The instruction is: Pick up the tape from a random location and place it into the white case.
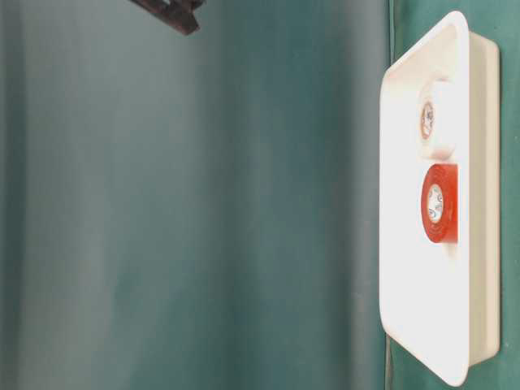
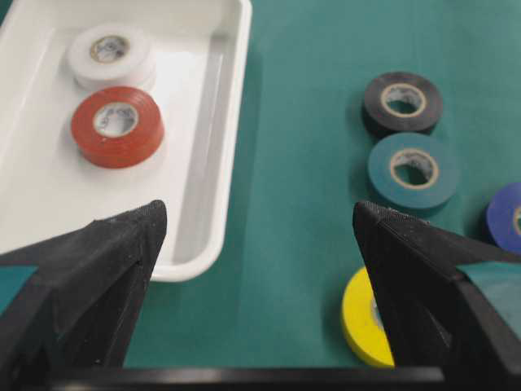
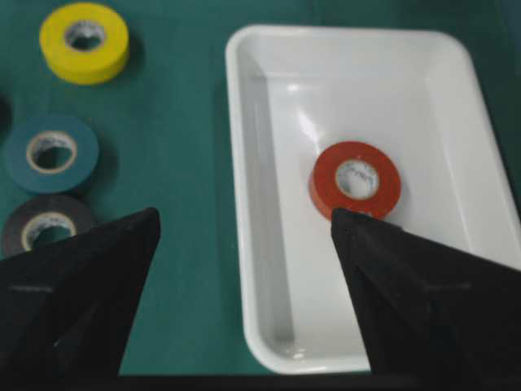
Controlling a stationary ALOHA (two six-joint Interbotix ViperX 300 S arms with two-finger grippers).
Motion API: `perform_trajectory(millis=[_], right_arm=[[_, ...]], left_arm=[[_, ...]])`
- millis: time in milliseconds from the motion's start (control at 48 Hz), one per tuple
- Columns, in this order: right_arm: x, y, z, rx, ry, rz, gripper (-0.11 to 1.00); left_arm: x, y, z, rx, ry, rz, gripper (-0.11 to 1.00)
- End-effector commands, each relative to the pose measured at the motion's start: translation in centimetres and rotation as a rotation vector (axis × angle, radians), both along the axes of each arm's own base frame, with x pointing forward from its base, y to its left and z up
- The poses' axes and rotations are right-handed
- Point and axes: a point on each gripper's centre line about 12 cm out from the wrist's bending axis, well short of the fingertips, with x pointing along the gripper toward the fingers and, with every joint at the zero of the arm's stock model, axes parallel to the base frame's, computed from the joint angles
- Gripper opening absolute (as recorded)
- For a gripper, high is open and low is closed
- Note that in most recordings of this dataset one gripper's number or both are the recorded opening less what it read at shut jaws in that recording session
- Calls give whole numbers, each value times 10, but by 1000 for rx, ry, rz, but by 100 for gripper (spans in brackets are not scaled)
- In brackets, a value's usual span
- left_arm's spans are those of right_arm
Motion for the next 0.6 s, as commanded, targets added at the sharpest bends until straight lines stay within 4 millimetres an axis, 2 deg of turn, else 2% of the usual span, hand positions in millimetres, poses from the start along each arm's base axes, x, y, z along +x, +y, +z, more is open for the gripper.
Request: perform_trajectory(millis=[0, 584], right_arm=[[-3, 1, 0, 1, -40, 3, 85], [-29, 6, -49, 28, -58, 5, 85]], left_arm=[[2, 0, 5, -2, -14, -1, 94], [2, 0, 5, -2, -12, -1, 94]])
